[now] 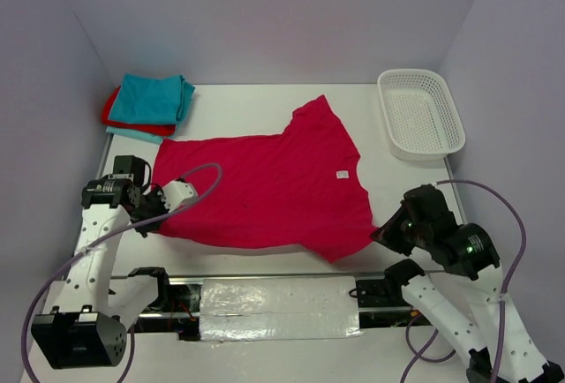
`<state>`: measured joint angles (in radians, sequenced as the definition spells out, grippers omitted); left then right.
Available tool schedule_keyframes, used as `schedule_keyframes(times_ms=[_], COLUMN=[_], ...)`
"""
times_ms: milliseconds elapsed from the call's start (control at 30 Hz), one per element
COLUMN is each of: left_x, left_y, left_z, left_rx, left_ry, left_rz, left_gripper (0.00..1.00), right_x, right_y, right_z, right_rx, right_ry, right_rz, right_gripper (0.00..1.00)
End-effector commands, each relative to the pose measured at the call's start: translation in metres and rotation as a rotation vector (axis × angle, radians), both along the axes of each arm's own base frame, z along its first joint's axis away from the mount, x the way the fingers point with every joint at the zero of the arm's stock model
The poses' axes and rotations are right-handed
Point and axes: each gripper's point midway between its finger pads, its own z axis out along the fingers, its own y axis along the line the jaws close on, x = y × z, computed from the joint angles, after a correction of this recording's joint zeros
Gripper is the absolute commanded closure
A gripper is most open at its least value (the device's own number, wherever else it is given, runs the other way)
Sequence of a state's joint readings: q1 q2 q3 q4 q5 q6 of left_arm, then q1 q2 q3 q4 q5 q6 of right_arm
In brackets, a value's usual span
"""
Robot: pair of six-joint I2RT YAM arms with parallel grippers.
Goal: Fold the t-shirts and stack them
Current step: Grap the side of the flattened tshirt closest away from the robot with both arms, then fold the flattened tshirt in 1/3 of the way
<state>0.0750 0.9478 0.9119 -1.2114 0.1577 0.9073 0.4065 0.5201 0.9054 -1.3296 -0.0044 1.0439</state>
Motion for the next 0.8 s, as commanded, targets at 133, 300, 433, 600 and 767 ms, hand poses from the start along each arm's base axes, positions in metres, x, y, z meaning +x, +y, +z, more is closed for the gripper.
schedule_keyframes(times_ms=[133,300,433,600,767], left_x=[0.041,0.071,0.08,0.082,0.085], left_y=[-0.011,0.007,0.02,0.036,0.051], left_z=[-0.001,-0.009,-0.02,-0.04,-0.056], left_rx=[-0.11,-0.123,-0.095,-0.078,-0.069], left_ry=[0.026,0.041,0.042,0.074,0.085], left_rz=[0.125,0.324,0.428,0.526,0.586], left_gripper=[1.0,1.0,1.0,1.0,1.0], right_x=[0.082,0.164,0.217,0.254,0.271], right_y=[0.008,0.026,0.028,0.015,0.012], right_z=[0.029,0.028,0.003,-0.023,-0.047], right_rx=[-0.197,-0.285,-0.337,-0.317,-0.338], right_ry=[-0.116,-0.182,-0.156,-0.106,-0.043], right_rz=[0.111,0.186,0.213,0.199,0.235], right_gripper=[1.0,1.0,1.0,1.0,1.0])
